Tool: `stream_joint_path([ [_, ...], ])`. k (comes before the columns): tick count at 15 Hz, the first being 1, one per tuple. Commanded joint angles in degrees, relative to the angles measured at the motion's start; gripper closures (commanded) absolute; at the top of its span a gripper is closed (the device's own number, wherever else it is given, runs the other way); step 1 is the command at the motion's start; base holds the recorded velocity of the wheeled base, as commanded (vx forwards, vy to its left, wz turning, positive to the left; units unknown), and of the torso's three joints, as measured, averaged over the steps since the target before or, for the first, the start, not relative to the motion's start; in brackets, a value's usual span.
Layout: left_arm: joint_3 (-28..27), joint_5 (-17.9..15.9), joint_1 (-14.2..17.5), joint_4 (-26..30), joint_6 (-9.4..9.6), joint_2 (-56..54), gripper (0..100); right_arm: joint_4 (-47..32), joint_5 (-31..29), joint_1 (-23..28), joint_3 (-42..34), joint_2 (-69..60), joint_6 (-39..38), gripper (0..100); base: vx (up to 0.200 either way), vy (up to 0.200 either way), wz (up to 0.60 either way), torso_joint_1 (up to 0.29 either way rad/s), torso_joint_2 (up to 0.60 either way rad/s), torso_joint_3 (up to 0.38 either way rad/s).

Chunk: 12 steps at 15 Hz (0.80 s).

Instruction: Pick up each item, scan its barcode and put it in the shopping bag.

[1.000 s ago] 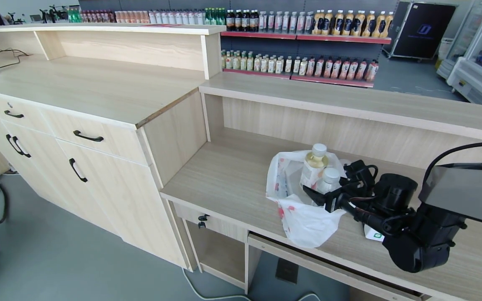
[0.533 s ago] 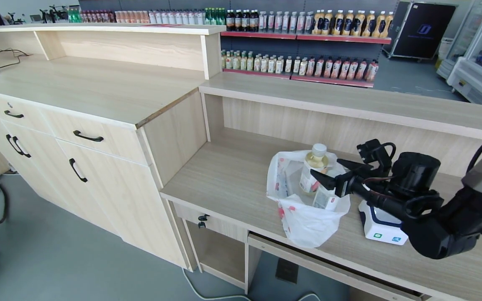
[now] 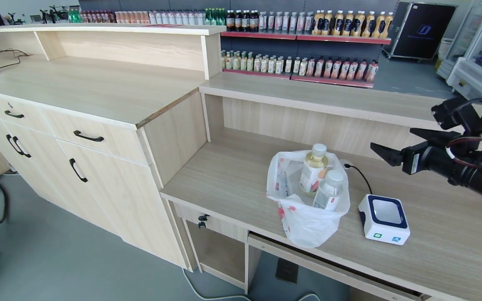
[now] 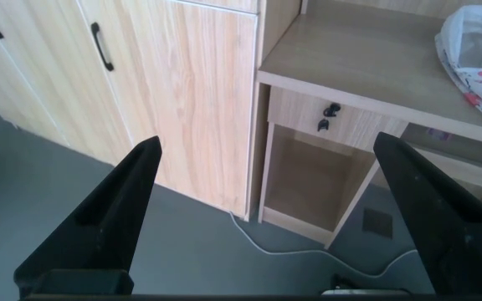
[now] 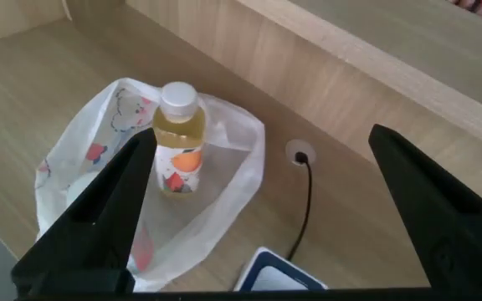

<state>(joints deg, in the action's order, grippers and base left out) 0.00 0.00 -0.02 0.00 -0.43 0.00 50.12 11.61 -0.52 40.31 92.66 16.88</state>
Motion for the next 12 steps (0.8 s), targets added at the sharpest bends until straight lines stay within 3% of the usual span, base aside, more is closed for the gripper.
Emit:
stream_joint_path([
  [1,0.0,0.0,0.02,0.0,-0.01,0.0,0,-5.2,-5.01,1.49,4.07,-7.23,0.96,0,0.0,0.0,-0.6,0.002,0.0,-0.002],
  [4,0.0,0.09,0.02,0.0,-0.01,0.0,0,-18.12,-13.8,1.49,14.18,-11.27,-3.96,0,0.0,0.0,-0.6,0.004,0.0,0.002],
  [6,0.0,0.0,0.02,0.0,-0.01,0.0,0,-26.21,-17.32,2.46,16.73,-13.47,-7.66,0,0.0,0.0,-0.6,0.002,0.0,0.002],
  [8,0.0,0.0,0.02,0.0,-0.01,0.0,0,-27.53,-18.81,3.51,16.2,-14.0,-9.06,0,0.0,0.0,-0.6,0.002,0.0,0.0],
  [10,0.0,0.0,0.02,0.0,-0.01,0.0,0,-18.83,-18.99,5.45,7.06,-16.46,-14.6,0,0.0,0.0,0.0,0.0,0.0,0.0],
  [12,0.0,0.0,0.02,0.0,-0.01,0.0,0,-10.83,-18.72,5.97,-7.71,-23.14,-14.51,0,0.0,0.0,0.0,0.0,0.0,0.0],
])
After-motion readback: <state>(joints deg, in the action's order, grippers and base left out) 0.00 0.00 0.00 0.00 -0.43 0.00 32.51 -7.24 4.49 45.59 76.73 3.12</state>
